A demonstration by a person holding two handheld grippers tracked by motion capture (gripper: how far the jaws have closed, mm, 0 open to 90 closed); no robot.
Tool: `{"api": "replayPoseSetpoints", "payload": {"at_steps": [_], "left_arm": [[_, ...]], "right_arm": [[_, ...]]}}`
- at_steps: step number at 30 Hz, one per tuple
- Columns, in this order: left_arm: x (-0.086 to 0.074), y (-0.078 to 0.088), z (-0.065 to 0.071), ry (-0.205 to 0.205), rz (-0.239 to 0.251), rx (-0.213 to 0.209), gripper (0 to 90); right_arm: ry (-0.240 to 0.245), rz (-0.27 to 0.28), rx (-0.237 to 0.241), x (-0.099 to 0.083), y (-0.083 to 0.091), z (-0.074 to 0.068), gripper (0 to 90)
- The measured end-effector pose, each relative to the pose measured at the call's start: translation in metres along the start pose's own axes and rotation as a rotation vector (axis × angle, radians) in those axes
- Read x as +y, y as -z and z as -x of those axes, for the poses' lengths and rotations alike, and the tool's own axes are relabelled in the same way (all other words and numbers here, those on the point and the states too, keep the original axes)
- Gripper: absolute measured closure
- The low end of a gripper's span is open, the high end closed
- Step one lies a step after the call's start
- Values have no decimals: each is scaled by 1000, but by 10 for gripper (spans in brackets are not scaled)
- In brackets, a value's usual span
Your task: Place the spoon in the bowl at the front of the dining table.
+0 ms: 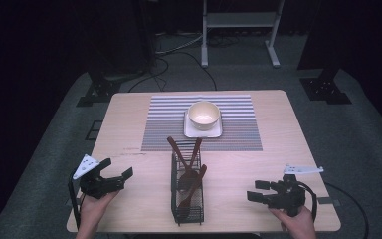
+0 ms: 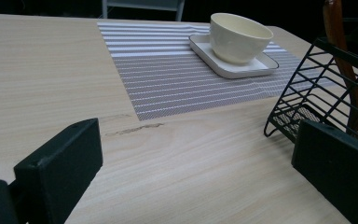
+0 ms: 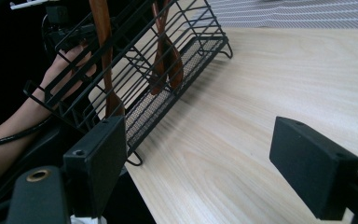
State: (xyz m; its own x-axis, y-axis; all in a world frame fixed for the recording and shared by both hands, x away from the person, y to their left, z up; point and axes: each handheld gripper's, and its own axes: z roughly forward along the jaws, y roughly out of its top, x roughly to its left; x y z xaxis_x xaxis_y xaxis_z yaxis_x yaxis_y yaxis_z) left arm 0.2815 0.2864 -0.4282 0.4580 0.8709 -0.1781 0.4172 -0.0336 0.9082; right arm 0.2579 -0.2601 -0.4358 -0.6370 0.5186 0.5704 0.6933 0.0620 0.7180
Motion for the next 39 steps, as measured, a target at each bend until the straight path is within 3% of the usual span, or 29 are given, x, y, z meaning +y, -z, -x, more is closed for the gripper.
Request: {"api": "replayPoseSetpoints", "payload": {"at_steps": [21,30,39], "left_arm": [[0,2,-2,5,2,6,9],[0,1,-2,2,-3,6,9],[0,2,-1,3,0,6,8]], "right_arm": [[59,-67,26,41,-24,-28,176],[80,-85,59,60,-36,-42,176],[78,-99,78,74,-45,-49,176]]}}
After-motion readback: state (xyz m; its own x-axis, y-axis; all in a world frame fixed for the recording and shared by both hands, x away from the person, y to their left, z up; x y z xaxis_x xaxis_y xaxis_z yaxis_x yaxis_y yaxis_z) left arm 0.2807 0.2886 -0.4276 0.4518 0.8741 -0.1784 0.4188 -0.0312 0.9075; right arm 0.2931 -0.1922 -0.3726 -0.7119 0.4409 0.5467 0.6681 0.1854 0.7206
